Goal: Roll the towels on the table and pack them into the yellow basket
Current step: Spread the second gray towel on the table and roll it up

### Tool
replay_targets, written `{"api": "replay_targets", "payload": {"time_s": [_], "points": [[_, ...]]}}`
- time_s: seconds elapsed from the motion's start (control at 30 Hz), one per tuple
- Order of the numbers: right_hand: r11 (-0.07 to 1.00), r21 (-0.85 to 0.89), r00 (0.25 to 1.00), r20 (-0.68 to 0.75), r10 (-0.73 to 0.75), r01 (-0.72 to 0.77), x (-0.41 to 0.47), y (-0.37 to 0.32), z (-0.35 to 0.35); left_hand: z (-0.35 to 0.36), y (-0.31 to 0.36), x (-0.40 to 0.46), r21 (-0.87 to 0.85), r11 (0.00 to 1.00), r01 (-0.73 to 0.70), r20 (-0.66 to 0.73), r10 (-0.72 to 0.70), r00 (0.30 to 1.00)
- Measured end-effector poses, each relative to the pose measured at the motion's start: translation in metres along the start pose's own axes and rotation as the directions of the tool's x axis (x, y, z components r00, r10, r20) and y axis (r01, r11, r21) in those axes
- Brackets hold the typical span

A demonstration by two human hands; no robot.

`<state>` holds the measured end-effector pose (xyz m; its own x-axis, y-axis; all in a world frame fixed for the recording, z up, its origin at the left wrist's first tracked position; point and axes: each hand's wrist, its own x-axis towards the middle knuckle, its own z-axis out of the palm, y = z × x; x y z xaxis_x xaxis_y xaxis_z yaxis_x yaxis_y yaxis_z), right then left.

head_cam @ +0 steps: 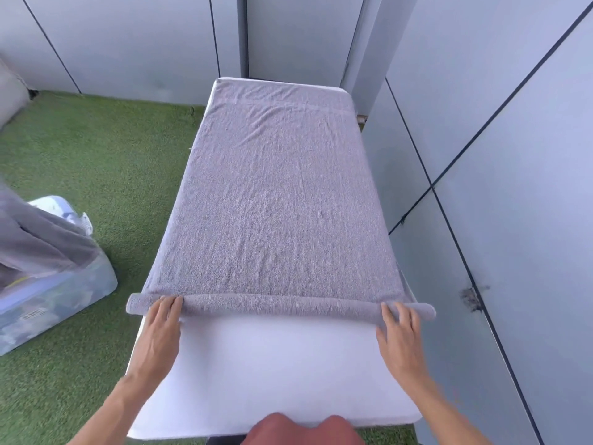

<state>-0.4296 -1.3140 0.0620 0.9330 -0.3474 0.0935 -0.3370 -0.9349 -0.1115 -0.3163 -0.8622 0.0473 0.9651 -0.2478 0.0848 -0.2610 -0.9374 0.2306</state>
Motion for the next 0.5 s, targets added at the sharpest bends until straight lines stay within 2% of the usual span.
{"api": "replay_targets", "payload": {"time_s": [0.1, 0.2, 0.33, 0.4, 0.47, 0.5], "points": [[0.998, 0.053, 0.997, 0.072, -0.023, 0.019, 0.027, -0.001, 0.001, -0.006, -0.003, 0.024, -0.031, 0.995, 0.097, 0.120, -0.092, 0.988], [1.000, 0.022, 0.976, 0.217, -0.010, 0.005, 0.031, 0.003, -0.005, -0.015, -0.013, 0.032, -0.013, 0.995, 0.098, 0.223, -0.093, 0.970], [0.998, 0.054, 0.899, 0.436, -0.037, 0.015, 0.017, 0.013, -0.023, -0.026, -0.021, 0.025, -0.032, 0.993, 0.112, 0.419, -0.089, 0.904], [0.982, 0.170, 0.850, 0.526, -0.023, -0.079, 0.022, 0.014, -0.039, -0.032, -0.021, 0.032, -0.034, 0.978, 0.203, 0.500, -0.160, 0.851], [0.907, 0.294, 0.819, 0.567, 0.089, -0.302, 0.035, 0.013, -0.051, -0.036, -0.021, 0.044, -0.171, 0.914, 0.368, 0.460, -0.257, 0.850], [0.851, 0.343, 0.818, 0.554, 0.158, -0.397, 0.041, 0.011, -0.054, -0.039, -0.021, 0.048, -0.236, 0.884, 0.404, 0.402, -0.290, 0.868]]}}
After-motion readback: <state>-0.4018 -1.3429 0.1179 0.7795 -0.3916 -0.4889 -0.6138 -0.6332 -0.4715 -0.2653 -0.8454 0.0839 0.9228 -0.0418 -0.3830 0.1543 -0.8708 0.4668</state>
